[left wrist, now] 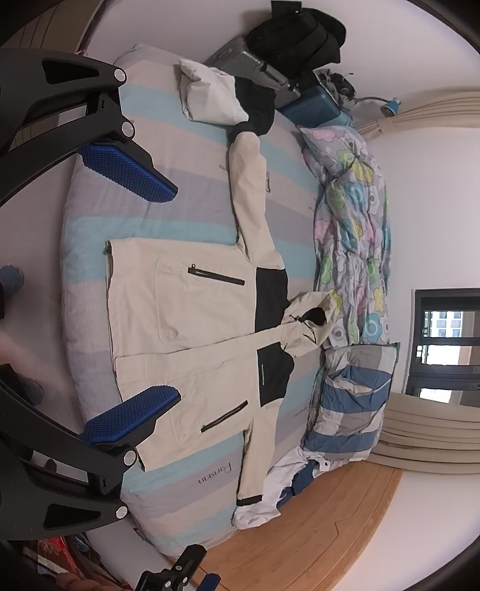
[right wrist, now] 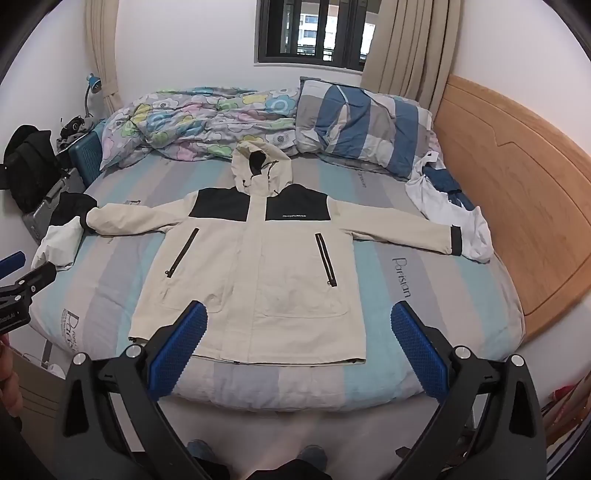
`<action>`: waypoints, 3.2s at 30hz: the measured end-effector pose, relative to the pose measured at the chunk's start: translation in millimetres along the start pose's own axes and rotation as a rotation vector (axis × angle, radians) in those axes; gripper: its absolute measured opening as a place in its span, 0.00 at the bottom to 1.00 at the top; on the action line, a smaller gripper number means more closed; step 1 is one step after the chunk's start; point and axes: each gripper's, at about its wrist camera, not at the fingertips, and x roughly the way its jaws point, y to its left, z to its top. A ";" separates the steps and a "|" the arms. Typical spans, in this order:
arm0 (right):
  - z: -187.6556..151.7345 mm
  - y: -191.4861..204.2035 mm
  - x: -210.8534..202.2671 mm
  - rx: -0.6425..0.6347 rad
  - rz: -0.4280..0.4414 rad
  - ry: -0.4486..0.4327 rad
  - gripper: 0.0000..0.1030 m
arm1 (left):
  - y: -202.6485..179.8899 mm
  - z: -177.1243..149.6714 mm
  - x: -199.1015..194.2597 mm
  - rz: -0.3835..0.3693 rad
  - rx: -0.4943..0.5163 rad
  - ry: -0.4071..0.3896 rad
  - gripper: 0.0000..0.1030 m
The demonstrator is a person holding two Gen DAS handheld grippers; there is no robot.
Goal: Fold large clothes
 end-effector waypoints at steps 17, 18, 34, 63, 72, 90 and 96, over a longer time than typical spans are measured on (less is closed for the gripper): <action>-6.6 3.9 -2.0 0.004 0.003 -0.002 0.93 | 1.5 -3.1 -2.5 -0.010 0.005 -0.014 0.94; -6.9 4.2 -2.0 0.003 0.002 -0.002 0.93 | 2.1 -2.8 -1.7 -0.011 0.006 -0.011 0.94; -5.2 7.4 -4.7 -0.010 0.007 -0.008 0.93 | 5.2 -0.6 -1.1 -0.002 0.013 0.001 0.94; -0.4 12.8 -2.9 -0.012 0.032 -0.008 0.93 | 5.5 -2.5 5.2 0.000 0.027 0.003 0.94; 1.0 15.3 2.2 -0.005 0.037 -0.005 0.93 | 6.7 4.3 8.6 0.001 0.021 0.005 0.94; 45.0 38.8 26.3 0.067 0.026 0.012 0.93 | 45.5 57.7 38.4 -0.063 0.013 0.006 0.94; 65.1 39.1 36.4 0.074 -0.010 0.004 0.93 | 50.9 77.7 56.5 -0.056 0.025 0.008 0.94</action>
